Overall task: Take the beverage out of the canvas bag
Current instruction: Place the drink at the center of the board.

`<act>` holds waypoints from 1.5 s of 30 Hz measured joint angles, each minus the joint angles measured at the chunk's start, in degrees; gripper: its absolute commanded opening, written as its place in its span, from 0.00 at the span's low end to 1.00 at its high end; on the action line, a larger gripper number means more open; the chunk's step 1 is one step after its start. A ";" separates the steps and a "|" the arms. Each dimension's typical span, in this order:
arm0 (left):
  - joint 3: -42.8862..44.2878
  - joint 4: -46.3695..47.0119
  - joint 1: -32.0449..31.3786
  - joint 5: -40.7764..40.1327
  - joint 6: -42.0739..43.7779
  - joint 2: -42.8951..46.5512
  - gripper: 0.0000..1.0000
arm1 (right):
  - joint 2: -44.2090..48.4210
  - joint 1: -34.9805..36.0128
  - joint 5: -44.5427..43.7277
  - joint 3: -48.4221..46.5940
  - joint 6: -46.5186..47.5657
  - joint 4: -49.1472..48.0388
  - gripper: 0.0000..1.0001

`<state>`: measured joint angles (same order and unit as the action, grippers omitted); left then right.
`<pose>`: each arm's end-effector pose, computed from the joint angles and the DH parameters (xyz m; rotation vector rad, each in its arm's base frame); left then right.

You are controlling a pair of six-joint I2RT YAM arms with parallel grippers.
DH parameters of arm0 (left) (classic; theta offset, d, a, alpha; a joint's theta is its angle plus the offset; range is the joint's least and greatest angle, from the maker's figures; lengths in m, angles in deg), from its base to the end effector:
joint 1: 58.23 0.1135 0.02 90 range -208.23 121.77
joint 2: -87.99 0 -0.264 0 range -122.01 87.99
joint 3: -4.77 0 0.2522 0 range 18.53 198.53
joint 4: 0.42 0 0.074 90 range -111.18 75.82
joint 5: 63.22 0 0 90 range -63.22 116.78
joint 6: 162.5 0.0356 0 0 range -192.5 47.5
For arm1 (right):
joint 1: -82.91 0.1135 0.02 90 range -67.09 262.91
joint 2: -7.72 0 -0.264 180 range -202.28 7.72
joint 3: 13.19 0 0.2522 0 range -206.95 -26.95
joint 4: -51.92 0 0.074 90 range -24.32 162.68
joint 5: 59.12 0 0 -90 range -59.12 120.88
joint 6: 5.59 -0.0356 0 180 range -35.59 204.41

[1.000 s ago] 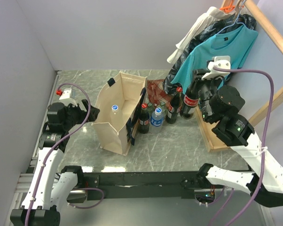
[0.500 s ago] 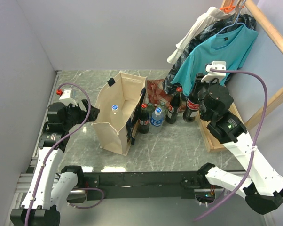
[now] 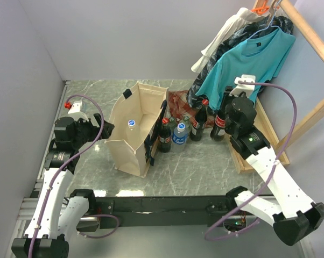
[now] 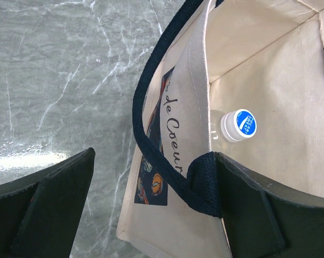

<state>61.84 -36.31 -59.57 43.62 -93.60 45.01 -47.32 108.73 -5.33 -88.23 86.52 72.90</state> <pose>0.1715 -0.0143 0.3147 -0.1430 1.9682 -0.5438 0.1968 0.0718 0.4144 0.1067 1.5838 -0.1784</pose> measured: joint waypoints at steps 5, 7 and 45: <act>0.00 0.00 0.00 -0.02 0.00 0.00 0.96 | -3.02 -3.23 1.42 3.41 -0.87 -4.83 0.00; 0.00 0.00 0.00 -0.02 0.00 0.00 0.96 | -4.11 -4.00 1.99 4.39 -1.03 -6.25 0.00; 0.00 -0.02 0.00 -0.07 0.02 -0.79 0.96 | -12.66 -7.13 7.28 11.67 -4.17 -21.75 0.00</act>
<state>61.84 -36.33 -59.57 43.56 -93.58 44.23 -59.98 101.61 1.95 -76.56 82.35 51.15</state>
